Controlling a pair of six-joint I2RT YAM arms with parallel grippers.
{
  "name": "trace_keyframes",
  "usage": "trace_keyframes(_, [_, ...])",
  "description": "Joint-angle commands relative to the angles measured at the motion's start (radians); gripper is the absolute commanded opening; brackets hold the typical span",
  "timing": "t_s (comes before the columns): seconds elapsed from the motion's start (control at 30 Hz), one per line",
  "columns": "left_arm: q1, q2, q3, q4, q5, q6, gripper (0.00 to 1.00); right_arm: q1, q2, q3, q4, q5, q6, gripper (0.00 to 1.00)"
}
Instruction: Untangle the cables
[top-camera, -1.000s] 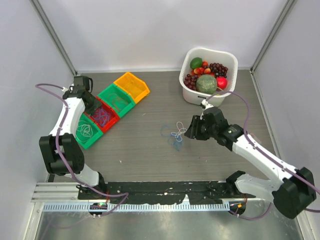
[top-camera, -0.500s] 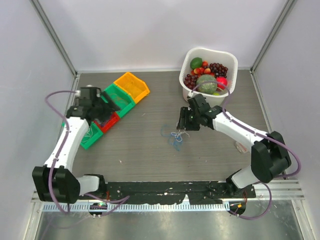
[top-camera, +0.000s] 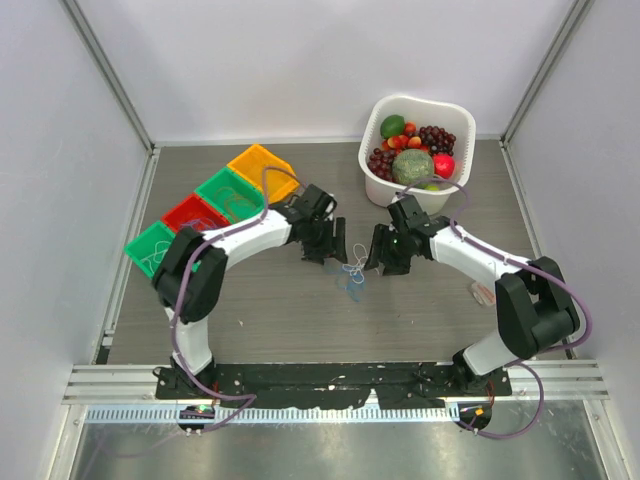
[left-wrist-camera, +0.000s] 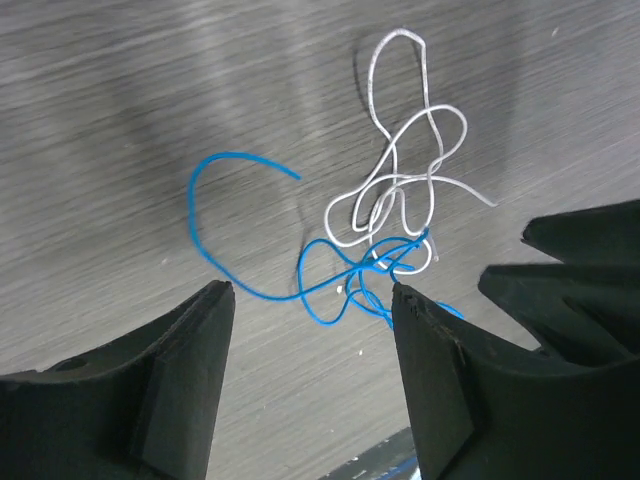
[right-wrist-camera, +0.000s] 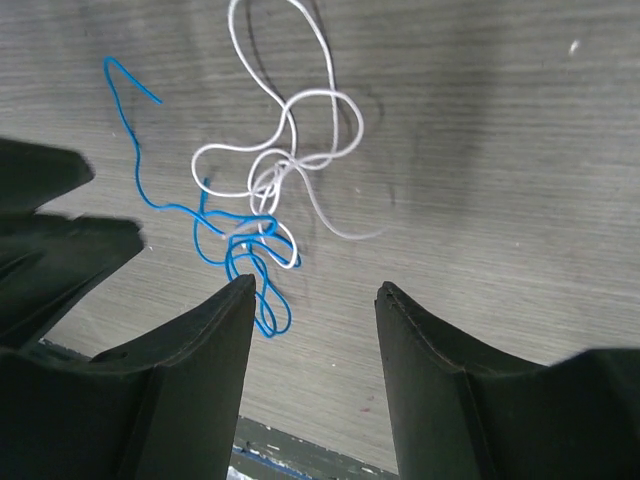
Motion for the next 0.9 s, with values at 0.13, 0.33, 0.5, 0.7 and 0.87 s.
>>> trace_keyframes(0.13, [-0.080, 0.067, 0.082, -0.073, -0.085, 0.285, 0.62, -0.009, -0.128, -0.079, 0.065, -0.069, 0.055, 0.56])
trace_keyframes(0.33, [-0.082, 0.073, 0.016, 0.003, 0.043, 0.368, 0.62, -0.012, -0.131, -0.096, 0.079, -0.071, 0.062, 0.56])
trace_keyframes(0.5, [-0.080, 0.084, -0.006, 0.056, 0.067, 0.409, 0.54, -0.014, -0.103, -0.076, 0.088, -0.102, 0.078, 0.55])
trace_keyframes(0.7, [-0.082, 0.016, -0.017, 0.062, -0.016, 0.460, 0.47, -0.014, -0.102, -0.073, 0.090, -0.094, 0.079, 0.55])
trace_keyframes(0.87, [-0.082, -0.070, -0.052, 0.083, 0.033, 0.483, 0.61, -0.014, -0.109, -0.067, 0.085, -0.096, 0.085, 0.55])
